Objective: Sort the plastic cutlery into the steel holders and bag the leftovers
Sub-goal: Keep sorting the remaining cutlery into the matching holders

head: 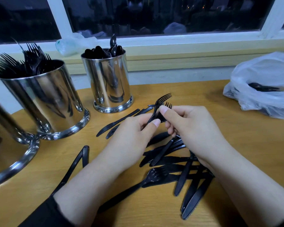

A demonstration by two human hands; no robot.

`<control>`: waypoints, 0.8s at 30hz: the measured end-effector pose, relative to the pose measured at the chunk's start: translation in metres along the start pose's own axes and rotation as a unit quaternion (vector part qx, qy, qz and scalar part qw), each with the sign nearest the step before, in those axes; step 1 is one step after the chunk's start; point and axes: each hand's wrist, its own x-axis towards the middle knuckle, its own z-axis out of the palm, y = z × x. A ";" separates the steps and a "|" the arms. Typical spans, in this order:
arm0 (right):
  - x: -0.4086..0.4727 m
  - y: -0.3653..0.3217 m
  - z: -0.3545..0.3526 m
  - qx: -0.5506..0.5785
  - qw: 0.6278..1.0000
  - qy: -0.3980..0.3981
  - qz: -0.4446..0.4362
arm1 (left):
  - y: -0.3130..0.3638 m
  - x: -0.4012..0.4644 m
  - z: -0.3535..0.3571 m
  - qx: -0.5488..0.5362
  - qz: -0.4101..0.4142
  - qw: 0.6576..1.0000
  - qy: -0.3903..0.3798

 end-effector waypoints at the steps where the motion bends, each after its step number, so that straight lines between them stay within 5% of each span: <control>1: 0.000 0.000 0.000 -0.002 1.000 -0.001 -0.001 | 0.000 -0.001 0.000 0.027 0.009 1.000 -0.006; 16: 0.009 0.006 -0.011 -0.052 0.997 0.065 -0.010 | 0.007 -0.006 -0.005 -0.101 -0.061 0.990 -0.077; 24: 0.007 0.003 -0.013 -0.041 0.998 -0.005 -0.044 | -0.003 -0.002 -0.008 -0.190 -0.094 0.974 -0.080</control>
